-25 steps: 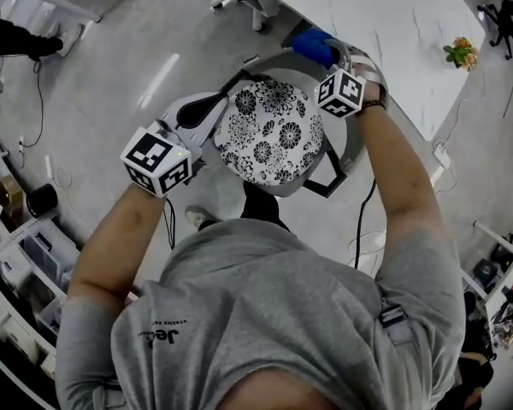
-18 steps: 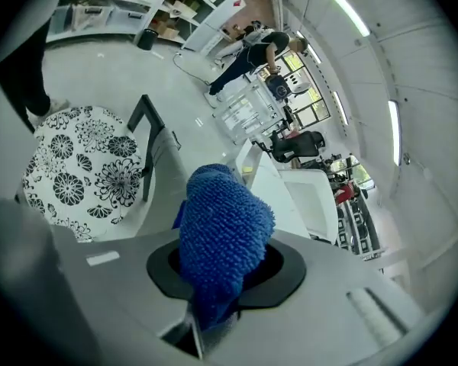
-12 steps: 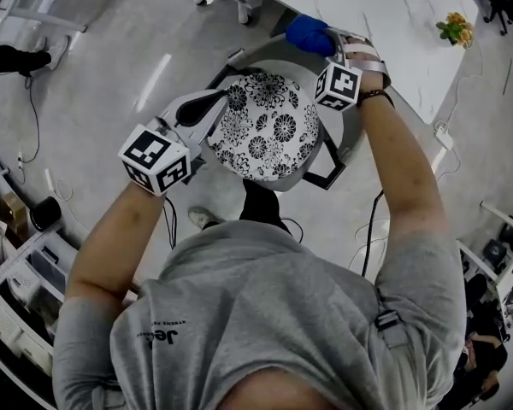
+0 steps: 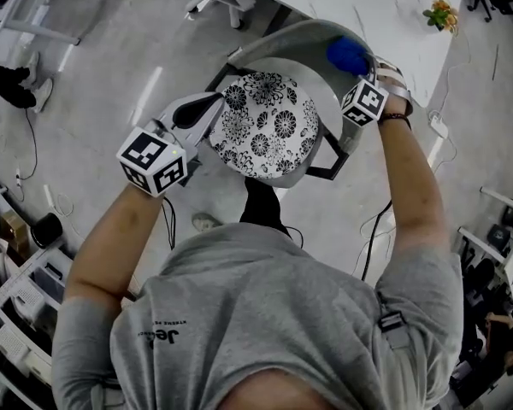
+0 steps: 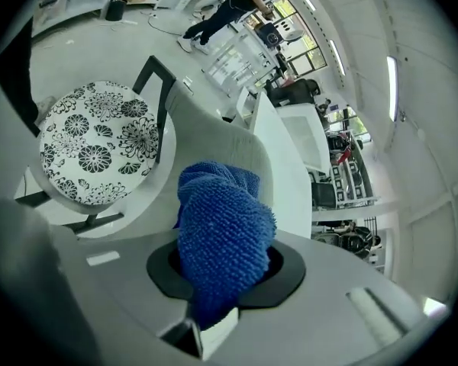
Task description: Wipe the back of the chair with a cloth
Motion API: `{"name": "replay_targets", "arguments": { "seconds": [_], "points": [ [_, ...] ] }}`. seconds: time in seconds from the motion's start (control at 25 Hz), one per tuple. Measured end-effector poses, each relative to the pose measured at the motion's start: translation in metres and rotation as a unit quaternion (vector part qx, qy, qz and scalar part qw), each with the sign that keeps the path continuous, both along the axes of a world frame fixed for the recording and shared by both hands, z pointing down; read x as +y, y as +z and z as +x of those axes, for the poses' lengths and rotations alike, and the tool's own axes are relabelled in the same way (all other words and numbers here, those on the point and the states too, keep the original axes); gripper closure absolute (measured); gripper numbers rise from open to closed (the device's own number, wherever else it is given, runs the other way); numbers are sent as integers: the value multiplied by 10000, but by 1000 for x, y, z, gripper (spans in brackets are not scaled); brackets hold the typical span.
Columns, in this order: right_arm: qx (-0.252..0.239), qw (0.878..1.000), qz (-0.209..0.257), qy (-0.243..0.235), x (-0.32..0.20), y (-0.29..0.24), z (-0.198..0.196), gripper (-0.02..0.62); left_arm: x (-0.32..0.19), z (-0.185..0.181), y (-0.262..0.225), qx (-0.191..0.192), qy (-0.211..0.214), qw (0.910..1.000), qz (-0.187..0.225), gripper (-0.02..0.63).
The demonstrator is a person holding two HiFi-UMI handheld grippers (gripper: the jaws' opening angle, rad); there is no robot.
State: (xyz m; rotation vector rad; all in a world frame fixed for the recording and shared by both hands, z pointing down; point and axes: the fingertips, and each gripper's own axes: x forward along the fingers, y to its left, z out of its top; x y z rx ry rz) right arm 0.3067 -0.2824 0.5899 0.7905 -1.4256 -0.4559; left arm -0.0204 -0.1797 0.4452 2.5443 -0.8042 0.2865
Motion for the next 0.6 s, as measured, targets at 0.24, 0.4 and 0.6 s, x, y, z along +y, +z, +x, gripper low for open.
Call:
{"name": "replay_targets", "arguments": {
  "seconds": [0.24, 0.4, 0.6],
  "points": [
    [107, 9980, -7, 615, 34, -7, 35, 515, 14, -17, -6, 2, 48, 10000, 51, 557],
    [58, 9977, -71, 673, 40, -9, 28, 515, 21, -26, -10, 29, 56, 9999, 86, 557],
    [-245, 9997, 50, -82, 26, -17, -44, 515, 23, -36, -13, 9, 47, 10000, 71, 557]
  ]
}}
